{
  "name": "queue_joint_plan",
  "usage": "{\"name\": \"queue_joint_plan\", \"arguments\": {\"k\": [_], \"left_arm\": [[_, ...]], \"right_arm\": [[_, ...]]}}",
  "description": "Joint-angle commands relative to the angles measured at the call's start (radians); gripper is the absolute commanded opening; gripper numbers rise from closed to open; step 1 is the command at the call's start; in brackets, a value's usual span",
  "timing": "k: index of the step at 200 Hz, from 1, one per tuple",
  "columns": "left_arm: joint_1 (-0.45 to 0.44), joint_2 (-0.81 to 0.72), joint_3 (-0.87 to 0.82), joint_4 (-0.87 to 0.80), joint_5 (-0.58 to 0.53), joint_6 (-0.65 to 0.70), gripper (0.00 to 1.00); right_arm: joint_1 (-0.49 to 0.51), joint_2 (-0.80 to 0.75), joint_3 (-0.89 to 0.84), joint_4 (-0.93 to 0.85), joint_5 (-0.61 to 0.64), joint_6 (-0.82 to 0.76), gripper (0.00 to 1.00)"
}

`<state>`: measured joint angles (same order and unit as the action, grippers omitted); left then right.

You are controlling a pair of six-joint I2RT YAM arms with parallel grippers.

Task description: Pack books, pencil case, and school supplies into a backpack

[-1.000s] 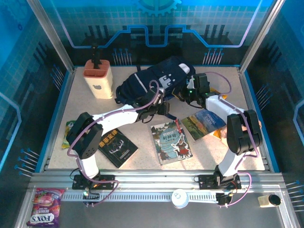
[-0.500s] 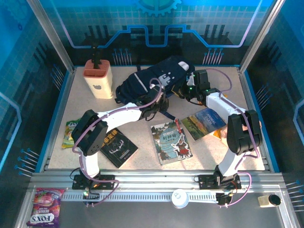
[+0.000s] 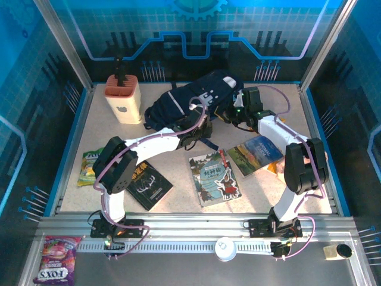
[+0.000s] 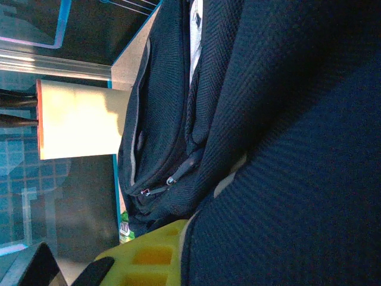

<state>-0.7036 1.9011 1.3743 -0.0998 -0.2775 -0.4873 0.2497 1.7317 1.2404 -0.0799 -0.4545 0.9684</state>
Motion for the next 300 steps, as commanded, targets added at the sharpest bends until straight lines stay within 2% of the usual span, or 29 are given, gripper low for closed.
{"name": "queue_joint_plan", "arguments": {"k": [1,41,103,126,186,244,300], "left_arm": [[-0.005,0.027,0.06,0.04,-0.047,0.045,0.31],[-0.005,0.043,0.079,0.03,-0.084,0.063,0.31],[-0.006,0.033,0.064,0.006,-0.097,0.071,0.13],[-0.002,0.003,0.034,-0.013,-0.096,0.065,0.11],[0.061,-0.178,-0.155,-0.057,0.014,0.003,0.1],[0.158,-0.303,-0.358,-0.008,0.116,-0.013,0.1],[0.186,-0.283,-0.382,0.104,0.19,0.042,0.24]], "right_arm": [[0.031,-0.017,0.047,0.012,-0.082,-0.013,0.12],[0.034,-0.017,0.048,0.011,-0.084,-0.012,0.11],[0.031,-0.017,0.068,-0.031,-0.049,-0.045,0.11],[0.022,-0.015,0.077,-0.051,-0.027,-0.059,0.11],[-0.003,-0.011,0.105,-0.11,0.032,-0.108,0.11],[-0.006,0.002,0.106,-0.106,0.033,-0.108,0.11],[-0.001,0.01,0.128,-0.116,0.011,-0.109,0.1]]}}
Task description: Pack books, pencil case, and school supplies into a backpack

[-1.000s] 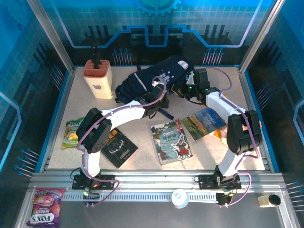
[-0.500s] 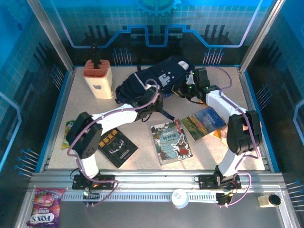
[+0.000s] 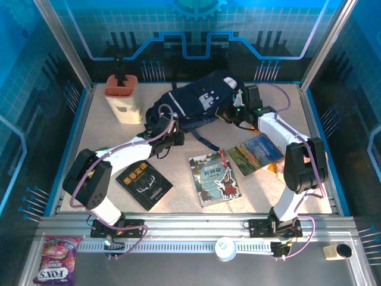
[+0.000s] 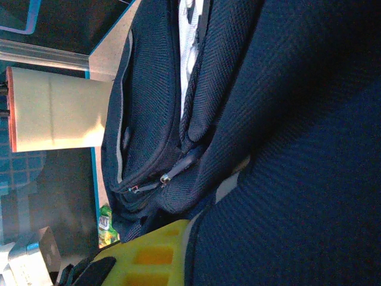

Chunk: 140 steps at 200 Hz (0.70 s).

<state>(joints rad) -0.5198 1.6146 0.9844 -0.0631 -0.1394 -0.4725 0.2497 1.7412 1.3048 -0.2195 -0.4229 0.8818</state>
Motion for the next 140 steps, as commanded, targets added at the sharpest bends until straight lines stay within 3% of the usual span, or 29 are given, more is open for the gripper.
{"name": "queue_joint_plan", "arguments": {"k": [1,40,72,140], "left_arm": [[0.002,0.005,0.008,0.069,0.052,0.027,0.24],[0.002,0.047,0.031,0.103,0.049,0.07,0.3],[0.002,0.062,0.037,0.102,0.034,0.082,0.29],[0.007,0.043,-0.009,0.062,-0.065,0.111,0.09]], "right_arm": [[-0.001,0.001,0.063,0.024,-0.021,-0.022,0.1],[-0.002,0.003,0.068,0.038,-0.038,-0.013,0.1],[-0.001,0.007,0.068,0.042,-0.041,-0.01,0.1],[-0.014,0.018,0.087,0.017,-0.02,-0.034,0.1]]}}
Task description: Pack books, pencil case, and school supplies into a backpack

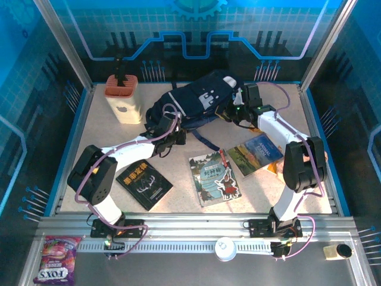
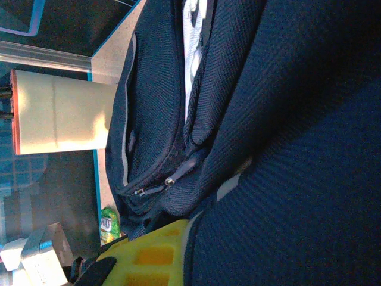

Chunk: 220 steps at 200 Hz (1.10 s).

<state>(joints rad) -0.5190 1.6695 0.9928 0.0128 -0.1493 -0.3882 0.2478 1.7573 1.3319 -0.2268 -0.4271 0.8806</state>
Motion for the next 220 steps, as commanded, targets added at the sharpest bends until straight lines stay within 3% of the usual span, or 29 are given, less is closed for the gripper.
{"name": "queue_joint_plan", "arguments": {"k": [1,14,52,82,104,131,152,188,220], "left_arm": [[0.006,-0.014,-0.019,-0.014,-0.056,0.026,0.08],[0.019,-0.028,-0.047,-0.017,-0.053,0.02,0.0],[0.049,-0.082,-0.152,-0.049,-0.112,0.027,0.0],[0.053,-0.096,-0.172,-0.041,0.012,0.059,0.0],[0.048,-0.077,-0.119,-0.065,0.148,0.078,0.0],[0.043,-0.046,-0.035,-0.139,0.26,0.083,0.0],[0.027,-0.023,0.015,-0.192,0.301,0.077,0.0],[-0.011,0.029,0.094,-0.274,0.313,0.066,0.0],[-0.034,0.056,0.127,-0.306,0.31,0.066,0.0]], "right_arm": [[-0.012,0.002,0.061,0.023,-0.014,-0.034,0.1],[-0.015,0.007,0.066,0.015,0.0,-0.049,0.1],[-0.037,0.079,0.107,-0.011,0.014,-0.085,0.11],[-0.049,0.143,0.141,-0.033,0.031,-0.112,0.15],[-0.049,0.152,0.114,-0.029,0.046,-0.102,0.23],[-0.048,0.079,-0.007,0.013,0.098,-0.05,0.5],[-0.041,-0.01,-0.115,0.026,0.158,-0.027,0.63],[0.039,-0.134,-0.258,0.034,0.251,0.046,0.69],[0.146,-0.147,-0.343,0.159,0.256,0.193,0.7]]}}
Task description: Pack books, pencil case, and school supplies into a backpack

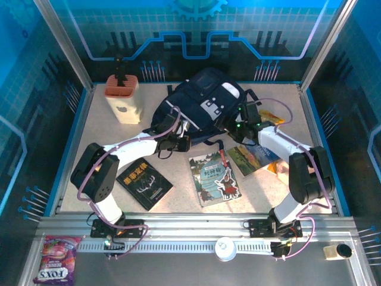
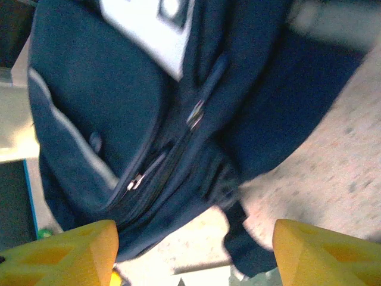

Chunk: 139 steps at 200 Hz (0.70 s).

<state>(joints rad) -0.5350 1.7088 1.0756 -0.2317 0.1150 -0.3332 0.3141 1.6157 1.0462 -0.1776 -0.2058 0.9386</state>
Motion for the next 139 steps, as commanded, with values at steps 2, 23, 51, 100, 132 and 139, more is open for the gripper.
{"name": "queue_joint_plan", "arguments": {"k": [2,23,51,100,132,139], "left_arm": [[-0.018,0.017,0.045,-0.063,0.046,0.012,0.0],[-0.031,0.011,0.04,-0.069,0.049,0.02,0.0],[-0.041,0.001,0.031,-0.07,0.052,0.02,0.0],[-0.045,-0.014,0.02,-0.068,0.052,0.021,0.0],[-0.046,-0.018,0.017,-0.065,0.054,0.022,0.0],[-0.046,-0.018,0.016,-0.066,0.054,0.022,0.0]], "right_arm": [[0.085,-0.002,-0.061,0.122,0.034,0.144,0.7],[0.156,0.041,-0.067,0.194,0.043,0.235,0.69],[0.223,0.112,-0.045,0.249,0.075,0.308,0.69],[0.249,0.193,-0.012,0.254,0.096,0.345,0.69],[0.248,0.221,-0.008,0.264,0.104,0.344,0.62],[0.248,0.226,-0.005,0.261,0.106,0.336,0.56]]}}
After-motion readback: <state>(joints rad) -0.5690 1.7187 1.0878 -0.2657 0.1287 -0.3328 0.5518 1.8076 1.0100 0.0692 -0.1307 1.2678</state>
